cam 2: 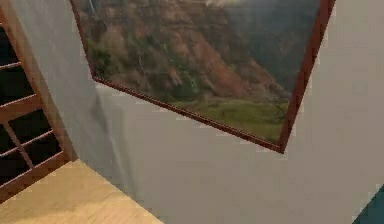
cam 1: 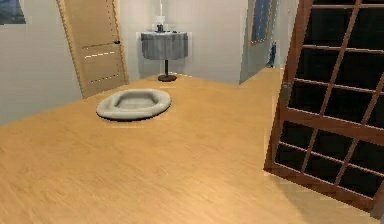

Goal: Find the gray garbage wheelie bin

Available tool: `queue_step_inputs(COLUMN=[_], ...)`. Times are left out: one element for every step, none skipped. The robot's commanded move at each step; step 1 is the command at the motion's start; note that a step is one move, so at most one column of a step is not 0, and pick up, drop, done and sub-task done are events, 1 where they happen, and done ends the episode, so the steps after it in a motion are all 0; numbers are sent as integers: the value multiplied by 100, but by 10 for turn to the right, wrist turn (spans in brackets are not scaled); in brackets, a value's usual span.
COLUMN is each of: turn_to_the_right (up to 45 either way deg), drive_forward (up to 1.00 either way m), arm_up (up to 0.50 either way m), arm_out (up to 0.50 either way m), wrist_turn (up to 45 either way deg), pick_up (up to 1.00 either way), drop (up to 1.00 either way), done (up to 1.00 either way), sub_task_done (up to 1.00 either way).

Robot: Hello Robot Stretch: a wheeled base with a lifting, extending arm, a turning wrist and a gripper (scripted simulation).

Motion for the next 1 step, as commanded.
queue_step_inputs(turn_to_the_right=[-450], drive_forward=[0], arm_up=[0], arm_out=[0], wrist_turn=[0], pick_up=[0], drop=[0], done=[0], sub_task_done=[0])
